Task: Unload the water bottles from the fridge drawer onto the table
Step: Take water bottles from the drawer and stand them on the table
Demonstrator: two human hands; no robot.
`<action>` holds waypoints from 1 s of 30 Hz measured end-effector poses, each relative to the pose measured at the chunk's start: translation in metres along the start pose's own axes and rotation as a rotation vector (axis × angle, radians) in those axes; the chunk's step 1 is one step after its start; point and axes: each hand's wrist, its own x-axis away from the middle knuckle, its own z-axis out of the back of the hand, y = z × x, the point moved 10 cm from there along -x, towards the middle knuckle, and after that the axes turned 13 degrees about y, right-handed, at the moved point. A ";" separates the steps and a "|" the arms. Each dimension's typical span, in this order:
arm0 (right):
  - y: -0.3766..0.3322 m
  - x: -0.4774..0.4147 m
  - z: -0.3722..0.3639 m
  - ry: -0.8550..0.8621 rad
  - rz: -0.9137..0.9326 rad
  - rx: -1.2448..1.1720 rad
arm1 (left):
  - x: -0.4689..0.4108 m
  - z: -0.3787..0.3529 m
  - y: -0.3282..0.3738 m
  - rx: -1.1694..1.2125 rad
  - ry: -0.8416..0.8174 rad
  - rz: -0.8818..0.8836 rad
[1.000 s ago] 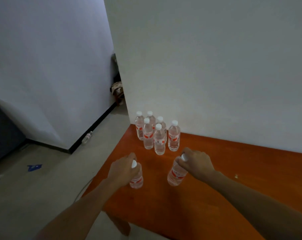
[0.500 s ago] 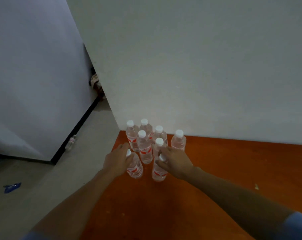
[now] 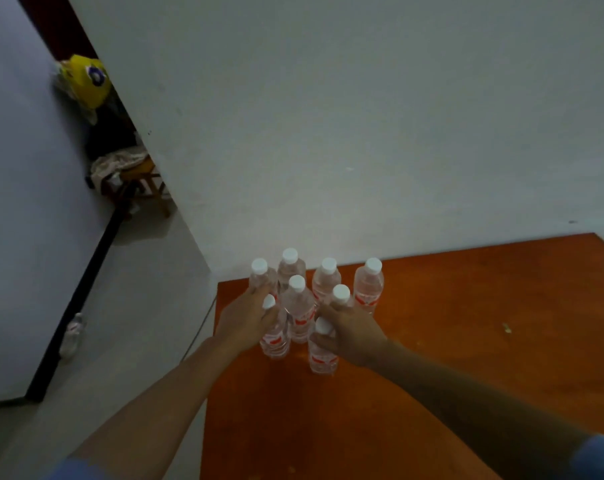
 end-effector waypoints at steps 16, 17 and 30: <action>0.105 0.149 0.104 -0.022 -0.518 0.196 | -0.012 -0.005 0.202 0.150 0.037 -0.413; 0.114 0.173 0.119 -0.005 -0.560 0.208 | -0.001 -0.015 0.229 0.155 0.006 -0.458; 0.153 0.589 0.316 0.373 -1.155 0.346 | 0.261 -0.139 0.569 0.176 -0.327 -0.965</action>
